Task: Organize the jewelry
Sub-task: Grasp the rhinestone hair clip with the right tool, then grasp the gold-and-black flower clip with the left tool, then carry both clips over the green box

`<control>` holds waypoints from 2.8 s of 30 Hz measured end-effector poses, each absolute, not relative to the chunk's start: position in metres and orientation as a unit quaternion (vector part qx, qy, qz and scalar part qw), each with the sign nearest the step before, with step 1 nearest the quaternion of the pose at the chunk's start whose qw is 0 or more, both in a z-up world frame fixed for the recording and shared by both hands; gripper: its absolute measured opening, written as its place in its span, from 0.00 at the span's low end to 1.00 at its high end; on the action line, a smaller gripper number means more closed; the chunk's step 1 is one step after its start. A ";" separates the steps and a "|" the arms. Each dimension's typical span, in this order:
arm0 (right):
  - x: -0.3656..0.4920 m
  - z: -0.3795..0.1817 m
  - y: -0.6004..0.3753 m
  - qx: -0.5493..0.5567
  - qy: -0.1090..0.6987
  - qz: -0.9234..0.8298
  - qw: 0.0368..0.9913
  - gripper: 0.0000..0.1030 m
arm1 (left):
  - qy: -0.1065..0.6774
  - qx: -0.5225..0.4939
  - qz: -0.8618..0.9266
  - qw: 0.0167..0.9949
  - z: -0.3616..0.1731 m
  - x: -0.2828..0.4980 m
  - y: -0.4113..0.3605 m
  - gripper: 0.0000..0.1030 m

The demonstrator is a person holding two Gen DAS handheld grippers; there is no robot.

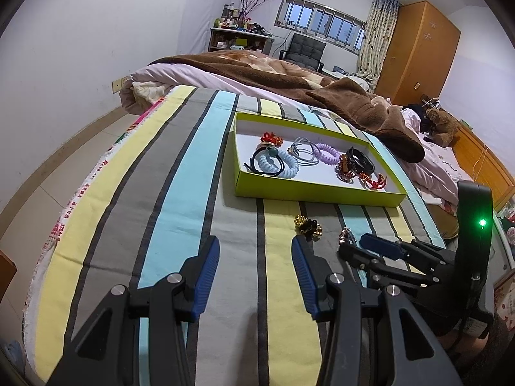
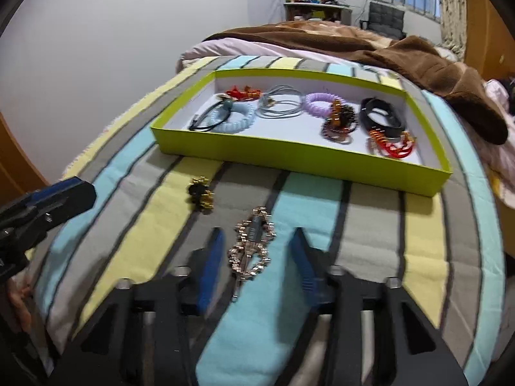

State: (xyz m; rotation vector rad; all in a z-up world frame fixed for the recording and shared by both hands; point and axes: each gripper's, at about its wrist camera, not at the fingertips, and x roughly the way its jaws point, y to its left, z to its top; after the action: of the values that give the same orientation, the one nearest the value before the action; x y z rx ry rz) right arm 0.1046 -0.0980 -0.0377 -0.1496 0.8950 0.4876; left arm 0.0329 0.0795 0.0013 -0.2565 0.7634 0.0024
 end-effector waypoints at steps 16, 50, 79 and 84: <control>0.105 -0.030 -0.111 -0.044 0.417 0.240 0.875 0.04 | 0.387 -0.118 -0.012 0.914 -0.004 0.043 0.070 0.47; 0.105 -0.005 -0.162 -0.007 0.391 0.228 0.892 0.04 | 0.422 -0.066 -0.045 0.903 -0.019 0.093 0.017 0.47; 0.113 0.001 -0.173 0.004 0.384 0.226 0.895 0.04 | 0.405 -0.045 -0.039 0.912 -0.015 0.095 0.015 0.25; 0.112 0.005 -0.174 0.007 0.379 0.225 0.897 0.04 | 0.388 -0.052 -0.046 0.919 -0.003 0.090 0.019 0.25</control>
State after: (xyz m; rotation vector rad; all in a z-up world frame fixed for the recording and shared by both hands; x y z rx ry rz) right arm 0.1121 -0.1743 0.0052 0.0150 0.7859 0.4671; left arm 0.0904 0.0187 -0.0035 -0.1068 0.7978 -0.0944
